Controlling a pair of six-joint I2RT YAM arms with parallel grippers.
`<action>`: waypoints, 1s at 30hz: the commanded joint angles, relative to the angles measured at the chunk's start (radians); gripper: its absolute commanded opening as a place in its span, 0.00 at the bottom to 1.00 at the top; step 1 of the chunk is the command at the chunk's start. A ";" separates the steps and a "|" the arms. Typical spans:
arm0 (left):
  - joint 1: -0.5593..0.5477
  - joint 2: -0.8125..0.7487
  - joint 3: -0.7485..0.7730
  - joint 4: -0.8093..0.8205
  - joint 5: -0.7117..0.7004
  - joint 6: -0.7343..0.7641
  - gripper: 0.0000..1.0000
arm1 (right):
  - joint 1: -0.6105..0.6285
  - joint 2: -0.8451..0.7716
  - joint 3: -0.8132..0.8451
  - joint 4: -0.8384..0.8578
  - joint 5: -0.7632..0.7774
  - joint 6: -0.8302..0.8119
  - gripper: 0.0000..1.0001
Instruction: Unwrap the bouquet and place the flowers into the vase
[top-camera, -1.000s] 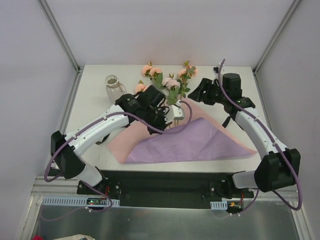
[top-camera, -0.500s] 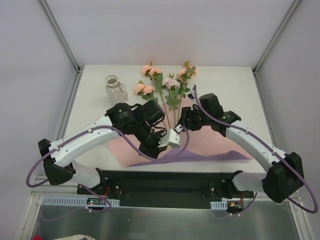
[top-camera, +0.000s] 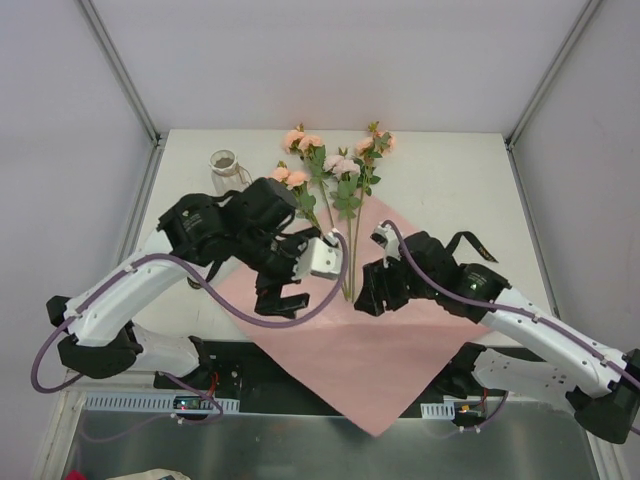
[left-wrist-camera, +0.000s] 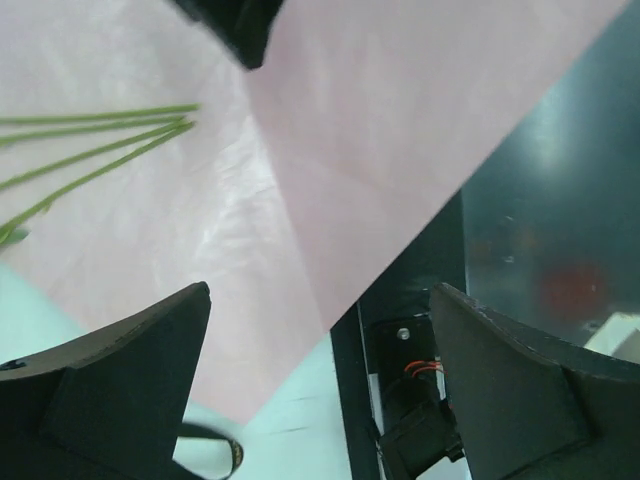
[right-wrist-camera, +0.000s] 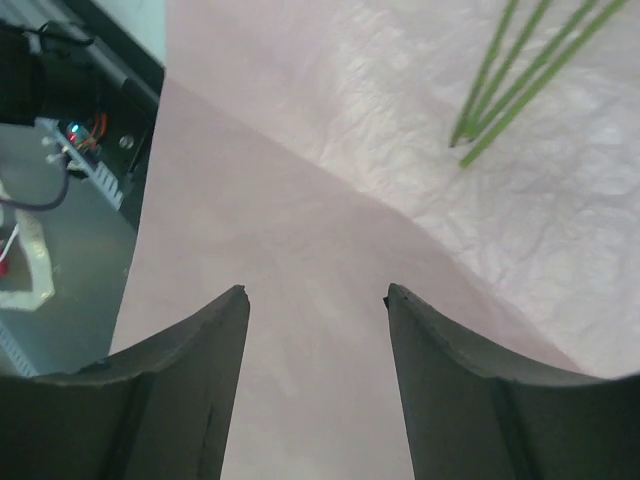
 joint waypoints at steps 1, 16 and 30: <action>0.148 -0.072 0.015 0.077 -0.106 -0.027 0.92 | -0.001 0.018 0.185 -0.116 0.269 -0.027 0.61; 0.871 -0.299 -0.486 0.381 -0.120 -0.223 0.92 | -0.246 0.859 0.790 -0.013 0.447 -0.205 0.46; 1.337 -0.169 -0.657 0.486 0.024 -0.131 0.91 | -0.305 1.125 0.883 0.075 0.455 -0.176 0.42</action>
